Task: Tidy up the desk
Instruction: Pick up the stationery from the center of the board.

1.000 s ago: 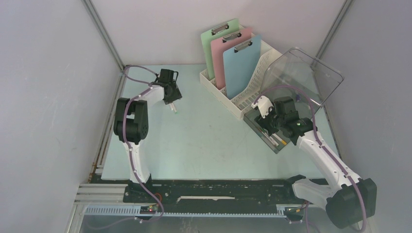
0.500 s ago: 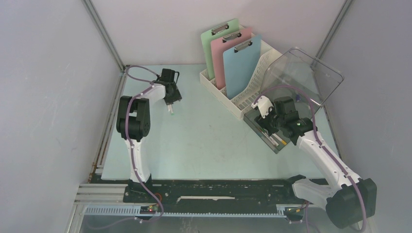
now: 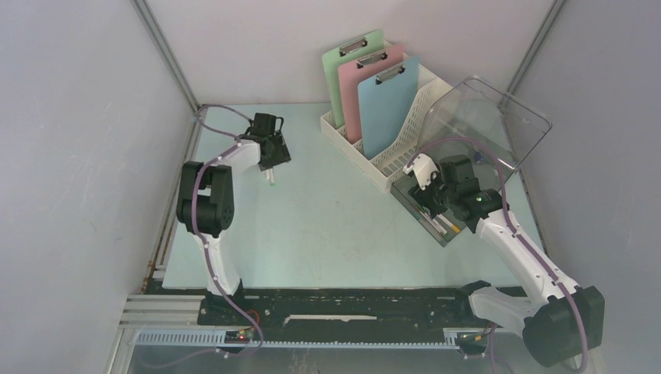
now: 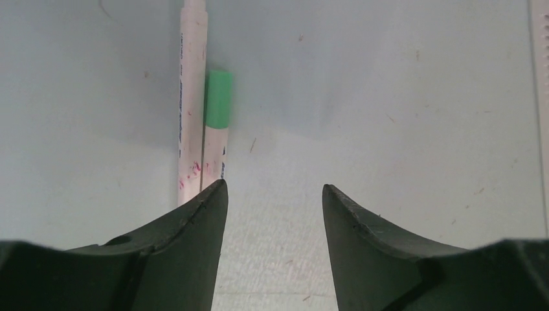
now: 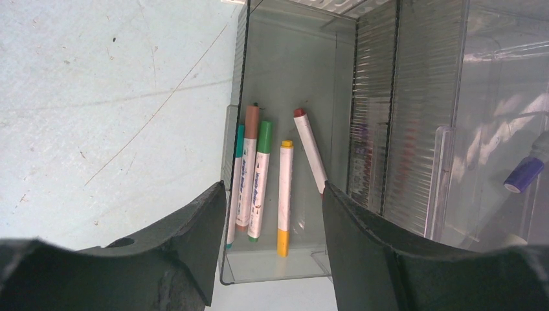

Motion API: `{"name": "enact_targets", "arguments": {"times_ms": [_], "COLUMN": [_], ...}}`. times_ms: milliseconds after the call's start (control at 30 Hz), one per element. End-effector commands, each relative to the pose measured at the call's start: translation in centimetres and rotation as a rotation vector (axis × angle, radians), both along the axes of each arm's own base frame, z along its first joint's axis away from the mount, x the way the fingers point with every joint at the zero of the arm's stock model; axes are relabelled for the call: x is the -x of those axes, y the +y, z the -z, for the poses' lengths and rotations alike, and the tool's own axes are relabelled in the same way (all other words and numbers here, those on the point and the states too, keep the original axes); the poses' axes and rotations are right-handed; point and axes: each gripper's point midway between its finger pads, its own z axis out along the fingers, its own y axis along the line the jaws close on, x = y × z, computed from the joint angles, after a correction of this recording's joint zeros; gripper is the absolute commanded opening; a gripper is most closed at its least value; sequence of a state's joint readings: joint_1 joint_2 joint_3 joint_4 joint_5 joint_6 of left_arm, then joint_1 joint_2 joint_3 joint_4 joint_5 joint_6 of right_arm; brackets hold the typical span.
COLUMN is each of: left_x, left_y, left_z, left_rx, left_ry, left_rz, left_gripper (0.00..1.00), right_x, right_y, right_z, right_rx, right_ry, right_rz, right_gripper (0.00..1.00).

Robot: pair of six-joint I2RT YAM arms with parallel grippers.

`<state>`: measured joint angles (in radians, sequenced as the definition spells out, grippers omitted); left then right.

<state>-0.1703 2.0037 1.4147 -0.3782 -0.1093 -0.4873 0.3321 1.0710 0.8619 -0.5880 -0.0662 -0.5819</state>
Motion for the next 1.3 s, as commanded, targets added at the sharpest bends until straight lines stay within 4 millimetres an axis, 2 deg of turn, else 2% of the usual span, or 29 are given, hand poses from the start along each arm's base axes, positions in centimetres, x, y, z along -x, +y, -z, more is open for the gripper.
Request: {"name": "enact_targets", "arguments": {"times_ms": [0, 167, 367, 633, 900, 1067, 1267], "left_x": [-1.5, -1.3, -0.8, -0.8, -0.1, 0.5, 1.4], "left_y": [0.6, 1.2, 2.5, 1.9, 1.1, 0.3, -0.8], "left_z": [-4.9, -4.2, -1.7, -0.4, 1.5, 2.4, 2.0], "left_rx": [-0.017, -0.037, -0.049, -0.022, 0.024, 0.06, 0.09], "left_ry": [-0.151, -0.138, -0.054, 0.012, 0.086, 0.114, 0.118], "left_rz": [0.02, 0.003, -0.029, -0.007, -0.005, 0.027, 0.091], "left_gripper": [0.62, 0.62, 0.58, 0.49, 0.47, 0.36, 0.2], "right_x": [0.2, 0.2, 0.2, 0.2, 0.3, 0.3, 0.3], "right_y": [0.3, 0.3, 0.3, 0.3, 0.3, 0.3, 0.4], "right_z": [-0.6, -0.7, -0.7, -0.7, -0.8, -0.8, -0.8], "right_rx": [-0.005, -0.006, -0.007, -0.006, -0.007, -0.007, -0.01], "right_ry": [-0.022, -0.024, -0.022, -0.023, -0.026, -0.027, -0.027], "right_rz": [-0.022, -0.023, -0.023, -0.022, -0.025, -0.025, -0.029], "right_gripper": [0.64, 0.64, 0.64, 0.64, 0.64, 0.64, 0.64]}}
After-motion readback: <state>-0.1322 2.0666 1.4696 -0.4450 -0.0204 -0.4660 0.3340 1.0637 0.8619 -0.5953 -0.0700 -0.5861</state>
